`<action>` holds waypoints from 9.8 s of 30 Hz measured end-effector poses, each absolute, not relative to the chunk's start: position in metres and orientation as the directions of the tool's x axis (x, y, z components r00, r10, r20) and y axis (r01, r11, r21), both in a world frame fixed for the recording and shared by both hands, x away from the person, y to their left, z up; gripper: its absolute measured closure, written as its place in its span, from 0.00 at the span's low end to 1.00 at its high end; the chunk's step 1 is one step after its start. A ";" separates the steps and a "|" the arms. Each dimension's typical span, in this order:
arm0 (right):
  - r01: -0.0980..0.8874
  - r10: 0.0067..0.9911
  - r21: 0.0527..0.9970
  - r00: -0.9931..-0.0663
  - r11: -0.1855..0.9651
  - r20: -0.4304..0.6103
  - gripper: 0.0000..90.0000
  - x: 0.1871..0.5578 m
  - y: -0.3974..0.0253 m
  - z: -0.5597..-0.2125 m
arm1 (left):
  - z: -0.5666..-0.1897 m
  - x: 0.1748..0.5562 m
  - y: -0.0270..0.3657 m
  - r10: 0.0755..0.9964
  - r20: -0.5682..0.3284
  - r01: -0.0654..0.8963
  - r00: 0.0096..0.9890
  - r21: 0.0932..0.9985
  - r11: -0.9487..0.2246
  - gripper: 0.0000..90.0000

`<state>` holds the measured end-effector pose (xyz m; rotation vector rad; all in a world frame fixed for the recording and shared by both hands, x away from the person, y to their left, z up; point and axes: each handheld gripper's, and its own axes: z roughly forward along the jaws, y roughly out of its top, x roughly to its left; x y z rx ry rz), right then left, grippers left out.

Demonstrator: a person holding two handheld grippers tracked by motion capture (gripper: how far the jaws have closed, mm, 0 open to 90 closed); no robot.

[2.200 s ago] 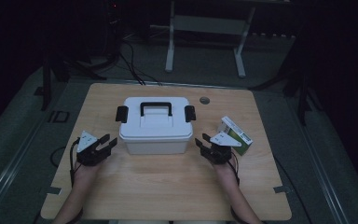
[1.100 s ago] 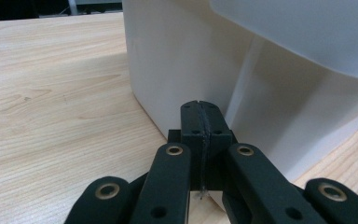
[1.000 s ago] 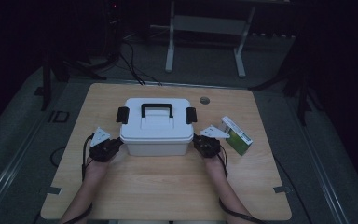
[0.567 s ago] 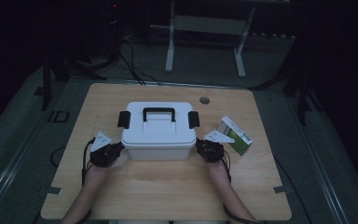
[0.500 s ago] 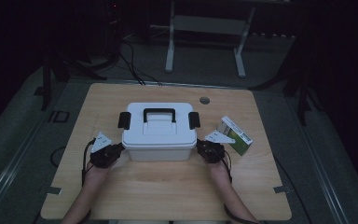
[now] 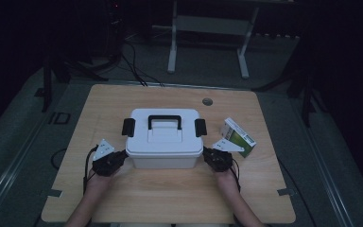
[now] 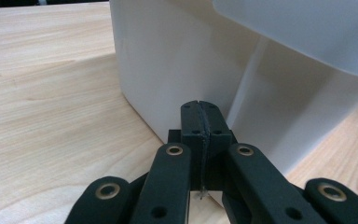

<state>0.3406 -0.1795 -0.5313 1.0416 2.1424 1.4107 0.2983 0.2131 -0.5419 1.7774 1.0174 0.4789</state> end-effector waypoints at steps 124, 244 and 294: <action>0.398 0.760 0.901 -0.636 0.175 0.133 0.15 0.278 -0.278 -0.545 | -0.543 0.249 0.236 0.744 -0.252 0.538 0.619 0.826 -0.168 0.34; 0.413 0.774 0.893 -0.619 0.180 0.130 0.15 0.267 -0.314 -0.551 | -0.359 0.308 0.197 0.452 -0.025 0.441 0.892 0.268 -0.856 0.29; 0.424 0.760 0.885 -0.635 0.193 0.138 0.15 0.267 -0.314 -0.554 | -0.343 0.353 0.076 0.255 0.029 0.243 0.967 0.212 -0.947 0.31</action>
